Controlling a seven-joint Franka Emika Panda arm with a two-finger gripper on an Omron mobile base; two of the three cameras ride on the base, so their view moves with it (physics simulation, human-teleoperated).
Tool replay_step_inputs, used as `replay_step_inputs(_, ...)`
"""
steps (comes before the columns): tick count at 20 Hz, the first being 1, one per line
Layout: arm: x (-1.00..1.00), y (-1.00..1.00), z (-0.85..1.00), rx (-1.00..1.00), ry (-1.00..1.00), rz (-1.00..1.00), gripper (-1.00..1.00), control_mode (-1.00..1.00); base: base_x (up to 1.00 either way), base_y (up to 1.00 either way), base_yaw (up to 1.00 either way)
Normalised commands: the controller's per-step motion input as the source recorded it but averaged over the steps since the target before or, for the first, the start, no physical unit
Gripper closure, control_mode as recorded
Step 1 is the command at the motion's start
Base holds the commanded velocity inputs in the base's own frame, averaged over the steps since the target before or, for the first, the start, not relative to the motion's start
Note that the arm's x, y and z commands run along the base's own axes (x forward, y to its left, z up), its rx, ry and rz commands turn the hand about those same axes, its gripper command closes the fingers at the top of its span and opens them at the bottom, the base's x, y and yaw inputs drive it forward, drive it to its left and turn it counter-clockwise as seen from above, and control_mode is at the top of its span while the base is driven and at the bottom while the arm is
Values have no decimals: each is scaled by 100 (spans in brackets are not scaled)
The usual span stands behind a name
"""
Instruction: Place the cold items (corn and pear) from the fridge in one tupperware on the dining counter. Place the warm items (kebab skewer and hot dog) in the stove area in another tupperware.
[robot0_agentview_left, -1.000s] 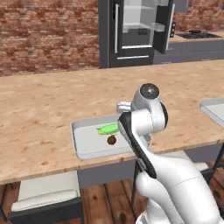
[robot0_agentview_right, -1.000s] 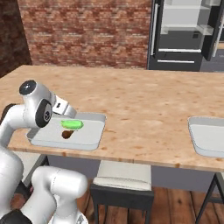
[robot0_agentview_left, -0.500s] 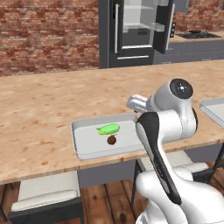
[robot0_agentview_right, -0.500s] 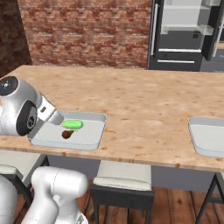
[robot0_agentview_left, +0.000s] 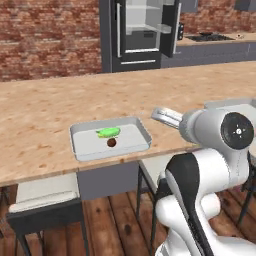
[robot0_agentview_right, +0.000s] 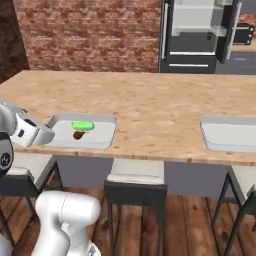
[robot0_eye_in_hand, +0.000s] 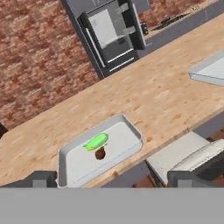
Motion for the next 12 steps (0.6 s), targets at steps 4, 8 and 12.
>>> replay_step_inputs(4,0,0,0,0,0,0,-100,100,-28,-77,-95)
replay_step_inputs(8,0,0,0,0,0,0,-100,100,-1,-72,-100)
replay_step_inputs(12,0,0,0,0,0,0,-100,100,0,-64,-100)
